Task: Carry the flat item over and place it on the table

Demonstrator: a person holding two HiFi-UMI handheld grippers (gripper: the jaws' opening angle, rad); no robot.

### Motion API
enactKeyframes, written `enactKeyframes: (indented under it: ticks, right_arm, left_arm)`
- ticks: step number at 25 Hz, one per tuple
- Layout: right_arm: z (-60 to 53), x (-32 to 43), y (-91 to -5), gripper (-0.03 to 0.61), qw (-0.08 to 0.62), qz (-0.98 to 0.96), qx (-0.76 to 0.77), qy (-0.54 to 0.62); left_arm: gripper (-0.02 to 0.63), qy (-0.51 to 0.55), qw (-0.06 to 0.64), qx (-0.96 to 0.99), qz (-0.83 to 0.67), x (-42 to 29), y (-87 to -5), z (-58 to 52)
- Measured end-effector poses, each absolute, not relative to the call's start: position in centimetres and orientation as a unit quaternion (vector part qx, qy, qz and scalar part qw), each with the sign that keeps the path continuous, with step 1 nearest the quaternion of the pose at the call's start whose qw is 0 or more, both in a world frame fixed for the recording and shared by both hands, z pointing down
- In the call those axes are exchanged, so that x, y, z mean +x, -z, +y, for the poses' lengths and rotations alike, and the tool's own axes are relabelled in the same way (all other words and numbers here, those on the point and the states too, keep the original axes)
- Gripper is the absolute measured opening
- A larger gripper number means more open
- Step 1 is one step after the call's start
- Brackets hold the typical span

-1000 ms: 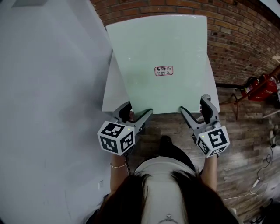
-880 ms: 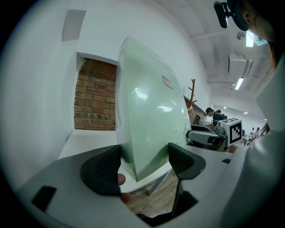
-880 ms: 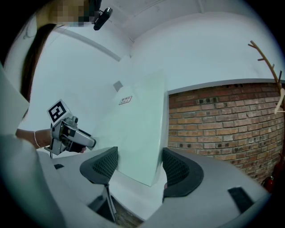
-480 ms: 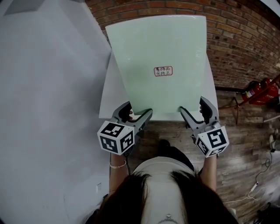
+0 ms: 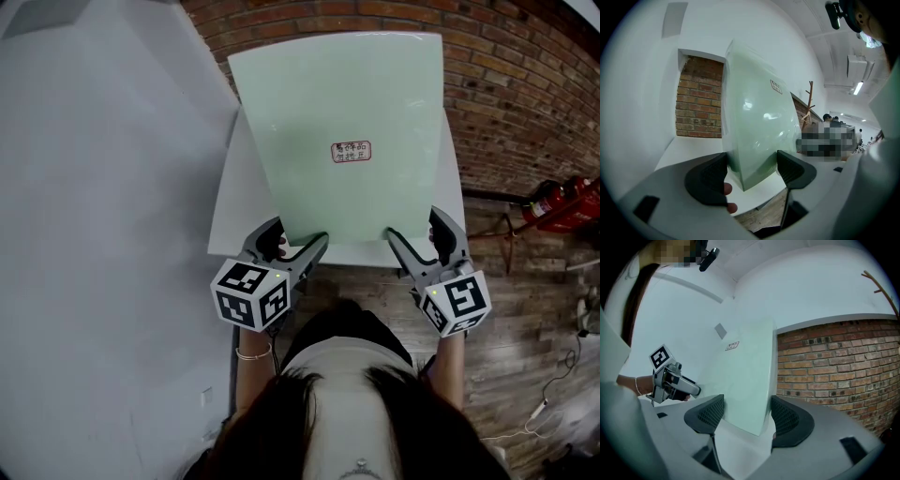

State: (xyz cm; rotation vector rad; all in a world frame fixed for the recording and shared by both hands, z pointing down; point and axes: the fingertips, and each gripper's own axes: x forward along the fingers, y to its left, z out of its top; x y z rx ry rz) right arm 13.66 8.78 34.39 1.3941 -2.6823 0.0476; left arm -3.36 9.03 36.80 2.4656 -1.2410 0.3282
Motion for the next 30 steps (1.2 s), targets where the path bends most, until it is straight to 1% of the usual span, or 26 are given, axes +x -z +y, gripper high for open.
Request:
enactKeyframes:
  ticks: [14,25,30]
  right_arm:
    - [7.1,12.9,-34.7,0.339,0.063,-0.889,0.452,-0.019]
    - [3.1,12.3,-34.7,0.339,0.069,-0.88,0.469,-0.023]
    - [-1.0,11.8,-35.7,0.338,0.071,-0.873,0.482,-0.023]
  left_arm:
    - [0.347,-0.117,0.187,0.867,-0.446,-4.1,-37.2,7.7]
    - [0.345,-0.127,0.19,0.874,-0.429,-4.7,-37.3,3.1]
    - [0.345,-0.133,0.187,0.88,-0.416,-5.1,-38.2,-1.5]
